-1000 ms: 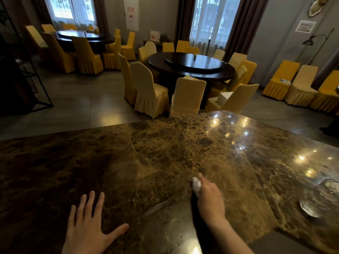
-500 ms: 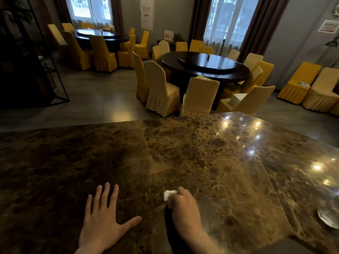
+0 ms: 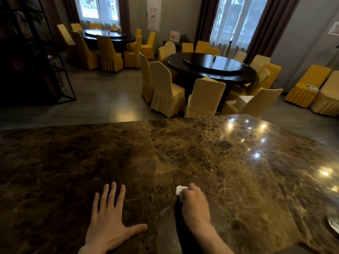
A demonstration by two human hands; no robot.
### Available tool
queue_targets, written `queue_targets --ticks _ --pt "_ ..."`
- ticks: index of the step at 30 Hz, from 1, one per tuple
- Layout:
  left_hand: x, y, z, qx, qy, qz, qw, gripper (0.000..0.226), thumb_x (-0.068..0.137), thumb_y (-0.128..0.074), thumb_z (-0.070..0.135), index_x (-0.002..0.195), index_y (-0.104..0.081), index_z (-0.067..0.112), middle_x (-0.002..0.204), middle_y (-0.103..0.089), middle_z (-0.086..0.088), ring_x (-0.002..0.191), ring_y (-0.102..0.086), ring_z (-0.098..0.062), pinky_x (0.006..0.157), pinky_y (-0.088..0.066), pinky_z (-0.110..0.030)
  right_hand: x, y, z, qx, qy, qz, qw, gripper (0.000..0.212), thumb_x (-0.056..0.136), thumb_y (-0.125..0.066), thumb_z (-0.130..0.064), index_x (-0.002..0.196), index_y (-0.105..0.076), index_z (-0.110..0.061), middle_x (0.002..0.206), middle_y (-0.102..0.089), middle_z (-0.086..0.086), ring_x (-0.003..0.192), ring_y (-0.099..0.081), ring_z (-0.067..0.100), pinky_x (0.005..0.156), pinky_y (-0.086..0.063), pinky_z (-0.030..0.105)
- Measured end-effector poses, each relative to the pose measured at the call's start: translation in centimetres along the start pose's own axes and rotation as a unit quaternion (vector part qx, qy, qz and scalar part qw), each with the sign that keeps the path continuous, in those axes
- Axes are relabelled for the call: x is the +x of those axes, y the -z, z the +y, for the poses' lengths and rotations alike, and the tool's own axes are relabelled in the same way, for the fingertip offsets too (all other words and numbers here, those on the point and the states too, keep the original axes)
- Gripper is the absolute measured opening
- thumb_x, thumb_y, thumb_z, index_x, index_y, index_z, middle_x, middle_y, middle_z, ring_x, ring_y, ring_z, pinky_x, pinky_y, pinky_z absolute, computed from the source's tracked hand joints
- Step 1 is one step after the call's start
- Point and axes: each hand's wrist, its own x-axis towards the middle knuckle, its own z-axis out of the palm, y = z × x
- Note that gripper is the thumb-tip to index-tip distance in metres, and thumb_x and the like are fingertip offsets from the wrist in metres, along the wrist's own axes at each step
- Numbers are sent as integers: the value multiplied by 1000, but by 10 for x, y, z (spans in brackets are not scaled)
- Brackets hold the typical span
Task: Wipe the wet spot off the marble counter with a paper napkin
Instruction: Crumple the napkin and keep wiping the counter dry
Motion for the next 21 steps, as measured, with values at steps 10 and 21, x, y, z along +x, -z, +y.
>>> queue_targets --ticks 10,21 --pt "-1 4 0 18 2 -43 999 155 38 -25 116 149 30 24 158 40 -1 145 41 -22 123 20 -53 -6 -3 4 14 109 -17 994 12 79 -73 -29 72 -67 -21 78 -46 -11 71 -44 11 55 -29 18" --pt "1 4 0 28 6 -49 998 154 38 -23 116 150 31 25 160 39 -1 145 41 -22 123 20 -52 -35 -26 -49 15 215 -85 973 27 59 -85 -30 69 -61 -23 79 -46 -11 74 -49 10 48 -24 20"
